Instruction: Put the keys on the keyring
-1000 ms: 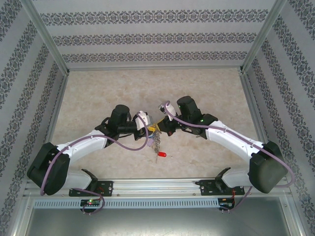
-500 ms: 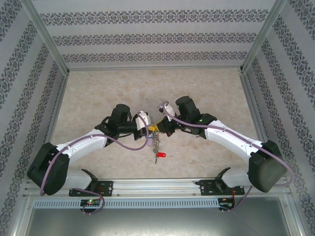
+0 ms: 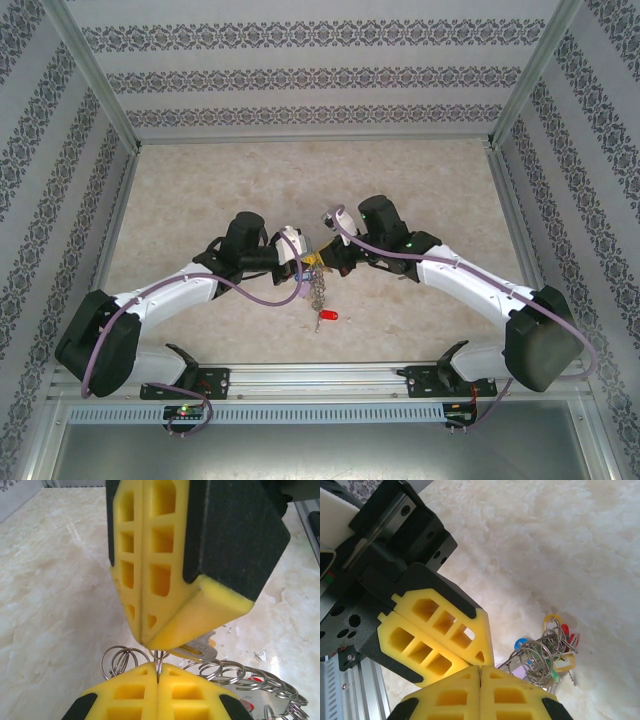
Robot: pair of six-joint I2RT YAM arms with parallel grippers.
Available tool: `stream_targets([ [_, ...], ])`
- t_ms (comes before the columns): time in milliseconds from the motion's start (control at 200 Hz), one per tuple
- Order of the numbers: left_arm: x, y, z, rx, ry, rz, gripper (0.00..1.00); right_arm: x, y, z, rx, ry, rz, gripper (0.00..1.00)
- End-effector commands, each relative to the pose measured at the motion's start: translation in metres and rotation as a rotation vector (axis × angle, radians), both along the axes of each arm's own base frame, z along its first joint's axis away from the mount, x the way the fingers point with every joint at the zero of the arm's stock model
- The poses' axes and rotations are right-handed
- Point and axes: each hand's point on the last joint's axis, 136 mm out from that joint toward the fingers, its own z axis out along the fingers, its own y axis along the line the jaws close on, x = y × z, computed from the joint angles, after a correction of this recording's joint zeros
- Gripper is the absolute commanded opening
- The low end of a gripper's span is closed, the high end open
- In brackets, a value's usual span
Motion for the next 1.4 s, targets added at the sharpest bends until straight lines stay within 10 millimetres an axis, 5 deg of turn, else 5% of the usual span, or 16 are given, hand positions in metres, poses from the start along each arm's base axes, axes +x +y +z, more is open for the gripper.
stream_targets([
  [0,0.003,-0.002,0.017,-0.074,-0.049,0.036,0.00,0.003,-0.013,-0.008,-0.001,0.025,-0.058,0.00],
  [355,0.001,-0.001,0.014,-0.071,-0.032,0.035,0.00,0.006,-0.004,0.010,0.051,-0.001,-0.035,0.00],
  [610,0.000,0.002,0.010,-0.014,-0.038,0.025,0.18,-0.001,0.007,0.023,0.081,-0.019,0.021,0.00],
  [1394,0.000,-0.004,0.009,0.009,-0.030,-0.002,0.25,-0.006,0.013,0.023,0.078,-0.017,0.055,0.00],
])
